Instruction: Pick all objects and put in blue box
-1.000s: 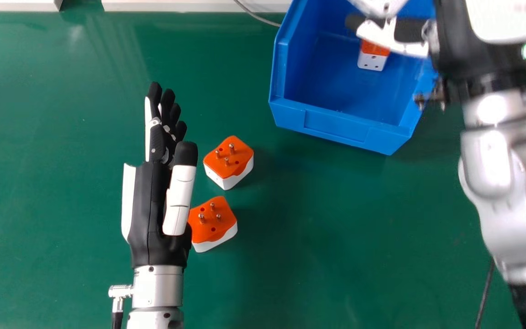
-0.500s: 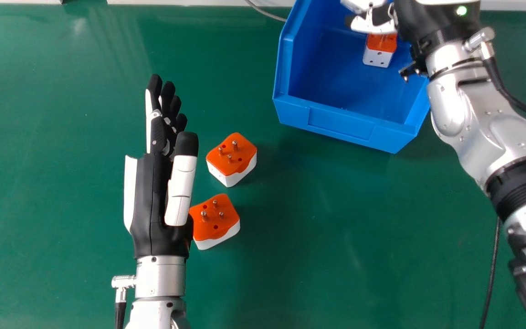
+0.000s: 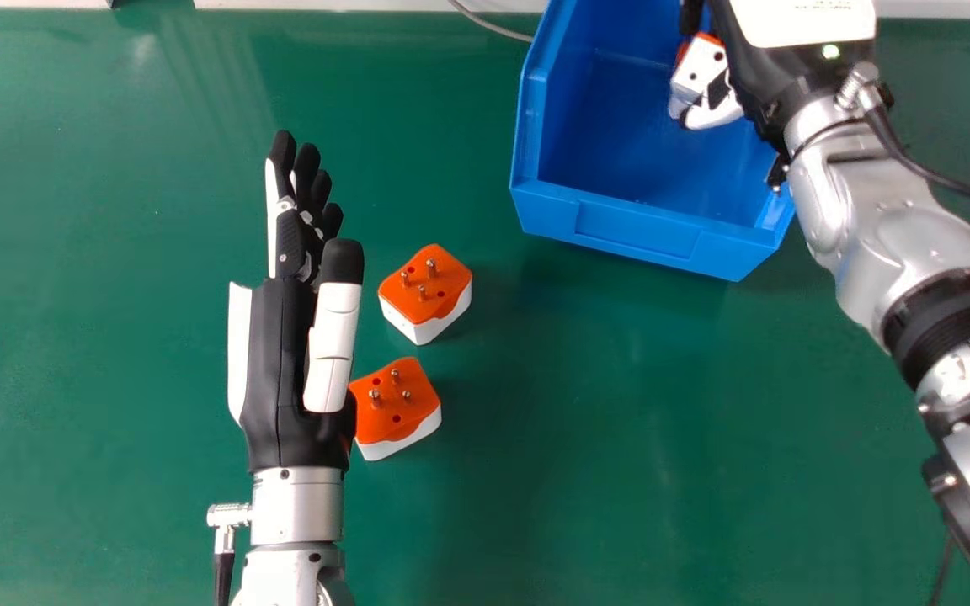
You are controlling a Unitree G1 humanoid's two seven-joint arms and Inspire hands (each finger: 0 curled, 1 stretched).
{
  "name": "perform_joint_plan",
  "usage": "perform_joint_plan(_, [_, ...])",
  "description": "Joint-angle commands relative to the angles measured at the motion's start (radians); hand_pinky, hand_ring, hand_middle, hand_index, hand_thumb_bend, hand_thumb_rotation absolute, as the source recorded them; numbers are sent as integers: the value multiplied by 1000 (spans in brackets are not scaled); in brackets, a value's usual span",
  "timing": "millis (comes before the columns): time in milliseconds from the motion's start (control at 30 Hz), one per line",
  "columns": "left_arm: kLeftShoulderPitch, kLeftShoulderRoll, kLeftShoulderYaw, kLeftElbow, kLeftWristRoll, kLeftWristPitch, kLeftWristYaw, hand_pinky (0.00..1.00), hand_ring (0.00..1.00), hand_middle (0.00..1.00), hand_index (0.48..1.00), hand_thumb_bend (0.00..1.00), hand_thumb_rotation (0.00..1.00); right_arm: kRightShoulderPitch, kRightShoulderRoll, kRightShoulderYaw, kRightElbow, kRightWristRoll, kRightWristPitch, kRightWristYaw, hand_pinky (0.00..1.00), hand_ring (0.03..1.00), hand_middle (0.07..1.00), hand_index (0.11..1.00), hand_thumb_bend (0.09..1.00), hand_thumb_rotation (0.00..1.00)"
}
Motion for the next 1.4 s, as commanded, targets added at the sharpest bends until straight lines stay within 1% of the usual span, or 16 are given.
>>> perform_joint_plan(0, [-14, -40, -5, -5, 11, -33, 0, 1000, 1000, 1000, 1000, 819, 884, -13, -22, 4, -73, 1, 22, -1, 277, 384, 479, 543, 497, 0])
perform_joint_plan(233, [-5, -39, -6, -6, 11, -41, -1, 1000, 1000, 1000, 1000, 819, 884, 31, -31, -4, -160, 25, 34, -34, 277, 384, 479, 543, 497, 0])
perform_joint_plan(267, [-2, -39, -7, -8, 10, -40, -2, 1000, 1000, 1000, 1000, 817, 887, 39, -33, -7, -177, 28, 31, -38, 368, 492, 583, 626, 598, 78])
perform_joint_plan(400, [10, -38, -9, -18, 4, -34, -7, 1000, 1000, 1000, 1000, 817, 887, 78, -43, -21, -257, 35, 18, -64, 368, 492, 583, 626, 598, 78])
perform_joint_plan(433, [13, -37, -10, -20, 3, -34, -8, 1000, 1000, 1000, 1000, 817, 889, 88, -45, -21, -279, 32, 21, -67, 494, 594, 666, 701, 679, 198])
perform_joint_plan(600, [22, -38, -10, -24, 1, -36, -10, 1000, 1000, 1000, 1000, 817, 889, 154, -47, -36, -410, 40, 33, -48, 494, 594, 666, 701, 679, 198])
perform_joint_plan(633, [23, -38, -10, -25, 1, -37, -10, 1000, 1000, 1000, 1000, 817, 890, 168, -48, -38, -441, 42, 41, -35, 595, 675, 733, 761, 743, 317])
perform_joint_plan(700, [26, -37, -10, -26, -1, -38, -13, 1000, 1000, 1000, 1000, 817, 890, 195, -50, -41, -491, 44, 53, -21, 595, 675, 733, 761, 743, 317])
perform_joint_plan(733, [29, -35, -11, -28, -3, -37, -16, 1000, 1000, 1000, 1000, 817, 890, 205, -50, -43, -508, 43, 57, -19, 677, 740, 787, 809, 795, 423])
perform_joint_plan(767, [32, -34, -11, -31, -5, -35, -18, 1000, 1000, 1000, 1000, 817, 890, 214, -51, -46, -522, 42, 60, -19, 677, 740, 787, 809, 795, 423])
perform_joint_plan(800, [35, -34, -12, -34, -6, -33, -21, 1000, 1000, 1000, 1000, 816, 889, 222, -51, -49, -535, 43, 62, -19, 741, 792, 830, 847, 837, 504])
perform_joint_plan(867, [42, -35, -11, -41, -7, -30, -23, 1000, 1000, 1000, 1000, 816, 889, 241, -53, -54, -567, 39, 68, -22, 793, 834, 864, 878, 870, 572])
perform_joint_plan(967, [53, -37, -10, -51, -7, -27, -24, 1000, 1000, 1000, 1000, 816, 889, 292, -54, -74, -662, 56, 64, 10, 793, 834, 864, 878, 870, 572])
perform_joint_plan(1067, [67, -37, -13, -66, -7, -24, -25, 1000, 1000, 1000, 1000, 819, 885, 385, -59, -93, -848, 99, 82, 151, 868, 894, 913, 922, 917, 678])
perform_joint_plan(1233, [94, -29, -16, -88, -11, -20, -34, 1000, 1000, 1000, 1000, 819, 884, 524, -122, -94, -1227, 220, 219, 664, 894, 915, 931, 938, 934, 710])
perform_joint_plan(1367, [115, -25, -17, -112, -9, -14, -33, 1000, 1000, 1000, 1000, 821, 882, 607, -165, -89, -1419, 243, 307, 907, 915, 932, 945, 950, 948, 728])
